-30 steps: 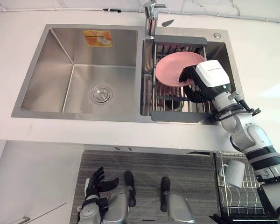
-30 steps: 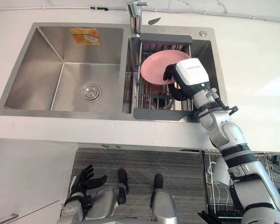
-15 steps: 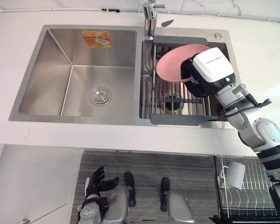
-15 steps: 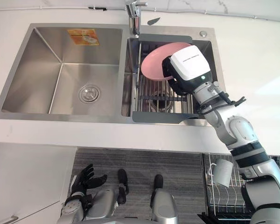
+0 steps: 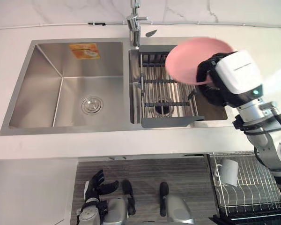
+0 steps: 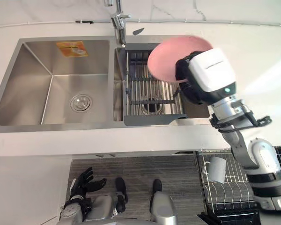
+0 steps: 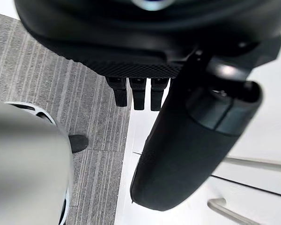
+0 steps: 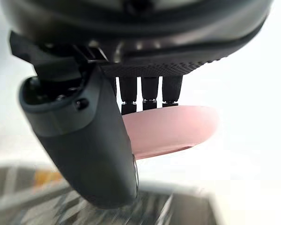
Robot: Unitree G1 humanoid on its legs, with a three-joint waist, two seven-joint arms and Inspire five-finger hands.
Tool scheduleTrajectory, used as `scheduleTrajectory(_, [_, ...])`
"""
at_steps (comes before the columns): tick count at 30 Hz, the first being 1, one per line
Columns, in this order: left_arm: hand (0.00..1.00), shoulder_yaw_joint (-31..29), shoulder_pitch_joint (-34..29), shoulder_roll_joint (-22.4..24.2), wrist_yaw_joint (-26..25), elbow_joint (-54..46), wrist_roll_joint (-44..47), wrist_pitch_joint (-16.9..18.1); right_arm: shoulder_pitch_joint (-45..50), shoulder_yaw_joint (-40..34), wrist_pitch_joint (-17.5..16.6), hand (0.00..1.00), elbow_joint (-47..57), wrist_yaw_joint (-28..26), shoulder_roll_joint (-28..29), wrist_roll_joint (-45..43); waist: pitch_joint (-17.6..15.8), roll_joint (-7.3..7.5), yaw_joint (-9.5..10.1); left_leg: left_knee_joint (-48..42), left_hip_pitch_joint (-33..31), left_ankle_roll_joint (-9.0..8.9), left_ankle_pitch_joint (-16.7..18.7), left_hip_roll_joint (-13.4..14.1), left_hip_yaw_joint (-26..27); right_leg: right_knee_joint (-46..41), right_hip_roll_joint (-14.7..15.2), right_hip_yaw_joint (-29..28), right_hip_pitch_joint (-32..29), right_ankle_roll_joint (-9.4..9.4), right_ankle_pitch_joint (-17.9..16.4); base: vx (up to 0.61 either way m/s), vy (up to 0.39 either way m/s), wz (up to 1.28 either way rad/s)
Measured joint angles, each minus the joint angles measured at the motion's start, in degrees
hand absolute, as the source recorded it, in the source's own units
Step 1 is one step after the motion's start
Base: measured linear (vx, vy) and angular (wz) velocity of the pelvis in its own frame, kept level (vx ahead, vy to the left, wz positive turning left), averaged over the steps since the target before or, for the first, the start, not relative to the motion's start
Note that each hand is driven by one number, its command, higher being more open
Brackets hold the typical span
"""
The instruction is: Walk over to the sink, pick up the cup, carry it to the dishwasher, place the cup inside the dishwasher, then close the dishwasher door
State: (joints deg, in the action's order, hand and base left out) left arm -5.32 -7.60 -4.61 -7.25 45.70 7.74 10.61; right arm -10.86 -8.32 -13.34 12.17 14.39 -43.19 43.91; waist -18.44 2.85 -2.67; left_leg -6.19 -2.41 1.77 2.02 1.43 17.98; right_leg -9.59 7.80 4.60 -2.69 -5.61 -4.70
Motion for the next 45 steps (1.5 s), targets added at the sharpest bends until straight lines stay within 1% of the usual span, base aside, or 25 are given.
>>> scheduleTrajectory(3, [0.9,0.0,-0.2,-0.2,0.0,1.0,-0.2,-0.2,4.8,-5.2,0.7,0.3,2.9,1.9,4.3,-1.7,1.8,0.52,-0.69,-0.1,0.4,-0.09,0.1,0.1,0.2,0.7,-0.1,-0.2,0.6,0.0,0.0,0.01,-0.004,-0.04])
scheduleTrajectory(5, [0.9,-0.1,-0.1,-0.6,0.1,2.0,-0.5,-0.3,8.8,-8.2,0.8,0.3,6.2,3.1,8.4,-3.3,2.1,0.71,-1.59,-2.4,0.3,-0.59,1.2,0.9,0.1,1.0,-0.6,-0.2,1.6,0.01,0.0,-0.02,-0.025,-0.04])
scheduleTrajectory(6, [0.9,-0.1,-0.1,-0.6,0.1,2.0,-0.5,-0.3,9.5,-8.5,0.8,0.3,6.7,3.2,8.7,-3.5,2.1,0.68,-1.6,-2.8,0.2,-0.69,1.4,1.1,0.2,1.0,-0.7,-0.2,1.7,0.02,0.0,-0.05,-0.034,-0.11])
scheduleTrajectory(9, [0.9,-0.9,-0.3,-0.4,0.0,2.1,-0.5,-0.3,12.9,-9.7,0.7,0.3,9.8,3.4,10.8,-4.4,2.3,0.42,-1.79,-8.3,-1.9,-1.39,4.4,3.0,0.3,1.0,-1.9,-1.8,0.9,0.44,-0.3,-0.07,-0.019,-0.34])
scheduleTrajectory(10, [0.9,-0.9,-0.5,-0.3,0.0,2.3,-0.5,-0.3,13.1,-9.7,0.6,0.3,9.9,3.5,11.2,-4.4,2.5,0.07,-1.49,-11.2,-2.9,-1.9,6.0,3.3,-1.3,0.2,-2.7,-4.0,-0.2,0.53,-0.3,-0.09,0.008,-0.73])
scheduleTrajectory(12, [0.9,-1.1,-0.6,0.0,-0.1,2.3,-0.4,-0.3,13.8,-9.8,0.5,0.3,10.1,3.7,11.9,-4.4,2.8,-0.33,-1.51,-13.3,-3.5,-2.11,8.2,3.3,-4.1,-1.1,-3.7,-6.9,-1.9,0.57,-0.2,-0.08,0.056,-0.89])
scheduleTrajectory(14, [0.9,-1.1,-0.6,0.0,-0.1,2.6,-0.4,-0.3,15.8,-10.7,0.5,0.3,10.8,3.9,12.7,-4.5,2.8,-0.42,-2.45,-14.1,-3.9,-1.93,9.2,3.5,-2.5,-1.5,-4.0,-9.6,-3.3,0.23,0.2,-0.08,0.098,-0.81])
scheduleTrajectory(16, [0.9,-2.2,-1.1,0.3,-0.1,2.8,-0.4,-0.3,17.0,-11.6,0.7,0.3,11.4,3.9,14.4,-4.5,3.0,-0.46,-2.98,-14.0,-4.0,-1.31,9.6,3.6,2.5,-1.1,-4.7,-14.8,-6.3,-0.67,2.0,-0.07,0.122,-1.09])
scheduleTrajectory(17, [0.9,-2.7,-1.2,0.5,-0.2,2.9,-0.3,-0.3,17.1,-11.6,0.9,0.3,11.3,3.9,14.6,-4.6,3.0,-0.47,-3.05,-14.1,-4.1,-1.08,9.7,3.6,3.6,-0.9,-4.8,-16.1,-6.9,-0.87,2.5,-0.05,0.132,-1.18])
scheduleTrajectory(18, [0.9,-3.8,-1.1,0.7,-0.3,3.5,-0.3,-0.2,17.6,-11.6,1.6,0.3,11.1,3.9,15.1,-4.5,3.0,-0.52,-3.39,-14.1,-4.1,-0.56,9.9,3.8,6.1,0.1,-4.3,-16.7,-7.9,-0.3,3.1,-0.06,0.143,-1.14])
scheduleTrajectory(19, [0.9,-4.8,-1.1,0.8,-0.5,3.7,0.2,-0.2,18.2,-11.6,2.1,0.3,10.7,3.9,15.5,-4.5,3.1,-0.56,-3.17,-14.2,-4.1,-0.03,10.0,4.6,9.3,0.1,-2.5,-12.0,-9.1,1.61,3.3,-0.06,0.138,-1.16])
scheduleTrajectory(20, [0.9,-5.3,-1.0,0.7,-0.6,3.8,0.3,-0.2,18.4,-11.6,2.2,0.3,10.3,3.9,15.9,-4.5,3.1,-0.6,-2.91,-14.5,-4.0,0.38,10.0,5.3,10.9,-0.8,-1.3,-8.5,-9.6,2.46,3.3,-0.05,0.111,-1.08])
scheduleTrajectory(21, [0.9,-5.9,-1.0,0.3,-0.9,4.0,0.4,-0.2,18.5,-11.6,2.4,0.3,9.7,3.9,16.6,-4.4,3.1,-0.58,-2.64,-15.1,-3.8,0.55,10.1,6.1,12.8,-3.8,0.3,-3.3,-11.0,3.03,3.0,-0.03,0.051,-0.89])
scheduleTrajectory(22, [0.9,-6.4,-1.0,-0.4,-1.2,4.1,0.6,-0.3,19.2,-11.7,2.8,0.3,9.4,3.9,17.4,-4.4,3.1,-0.56,-2.82,-15.2,-3.2,0.59,10.1,6.9,14.1,-9.5,1.8,1.7,-11.6,4.61,1.4,-0.02,0.001,-0.8])
scheduleTrajectory(23, [0.9,-6.9,-1.0,-1.1,-1.3,4.1,0.6,-0.2,20.9,-12.4,2.8,0.3,9.3,3.9,17.9,-4.4,3.2,-0.41,-2.8,-15.6,-2.5,0.49,10.2,7.4,14.9,-14.9,2.7,4.1,-11.0,4.86,-1.0,-0.01,-0.052,-0.52])
scheduleTrajectory(24, [0.9,-7.0,-1.0,-1.2,-1.3,4.1,0.6,-0.2,21.6,-12.9,2.8,0.3,9.2,3.9,18.4,-4.4,3.3,-0.25,-2.81,-16.2,-2.4,0.21,10.3,7.6,15.2,-15.9,3.0,4.9,-10.3,4.64,-2.6,0.0,-0.083,-0.4])
scheduleTrajectory(25, [0.9,-7.6,-1.0,-1.7,-1.3,4.0,0.6,-0.3,22.1,-13.5,2.6,0.3,9.0,3.8,19.0,-4.4,3.5,0.08,-2.73,-17.1,-2.2,-0.8,10.9,7.7,15.6,-14.8,2.8,5.7,-9.8,3.5,-3.5,-0.02,-0.15,-0.47])
scheduleTrajectory(26, [0.9,-9.2,-1.0,-1.2,-1.5,4.3,0.6,-0.6,22.3,-14.2,2.5,0.3,7.8,3.8,19.4,-4.5,3.7,-0.32,-2.75,-17.6,-2.2,-1.9,11.6,7.8,14.8,-12.8,2.1,4.9,-9.0,1.65,-4.2,-0.05,-0.163,-0.68])
scheduleTrajectory(27, [0.9,-10.9,-1.5,-0.6,-1.9,4.7,0.6,-1.0,22.6,-14.4,2.6,0.3,5.1,3.7,20.4,-4.7,4.1,-1.12,-2.72,-16.9,-2.2,-2.03,11.6,8.5,13.3,-10.8,0.2,4.1,-8.5,2.34,-3.0,-0.06,-0.155,-0.61])
scheduleTrajectory(29, [0.9,-11.8,-2.8,-1.3,-2.1,4.7,0.6,-1.4,25.2,-15.6,3.9,0.3,1.3,3.4,23.1,-7.5,4.8,-1.48,-2.78,-15.6,-2.1,-3.28,11.3,9.5,12.7,-7.8,-1.8,3.3,-8.0,3.09,-1.5,-0.03,-0.093,-0.4])
scheduleTrajectory(31, [0.9,-11.8,-2.9,-1.3,-2.0,4.7,0.6,-1.4,27.5,-17.6,5.2,0.3,-1.0,3.0,25.0,-9.9,4.8,-1.6,-3.0,-14.5,-2.1,-3.74,10.3,9.5,12.6,-7.1,-2.2,3.6,-8.0,3.45,-1.0,-0.01,-0.099,-0.07])
scheduleTrajectory(35, [0.9,-11.8,-2.7,-1.4,-1.8,5.3,0.5,-1.7,29.7,-18.9,5.6,0.3,-4.5,1.9,26.9,-14.3,4.9,-2.22,-3.3,-13.7,-2.4,-3.89,8.8,9.0,10.0,-6.5,-2.1,4.2,-7.5,3.52,-0.6,0.01,-0.033,0.09])
scheduleTrajectory(38, [0.9,-10.5,-2.0,-1.3,-1.2,6.1,0.2,-1.6,29.2,-18.8,5.3,0.3,-6.2,1.7,28.0,-18.4,4.7,-3.12,-3.62,-13.0,-2.8,-3.53,7.8,7.7,7.9,-7.2,-1.0,5.1,-7.3,3.37,-0.7,-0.01,0.026,0.25])
scheduleTrajectory(41, [0.9,-7.6,-1.9,-1.2,0.1,5.8,0.1,-1.3,25.7,-18.4,5.3,0.3,-8.6,1.5,27.9,-22.6,3.7,-4.43,-3.01,-12.4,-3.7,-3.08,7.5,6.2,8.0,-9.2,0.3,4.5,-9.8,2.96,-1.0,-0.08,0.06,-0.01])
scheduleTrajectory(45, [0.9,-6.3,-0.8,-0.7,0.7,5.7,0.1,-1.0,18.2,-16.5,5.4,0.3,-13.5,1.3,25.7,-24.7,0.4,-6.01,-2.71,-11.9,-5.9,-2.54,7.5,4.9,9.2,-10.4,1.0,2.4,-13.7,2.22,-0.4,-0.12,0.055,-0.13])
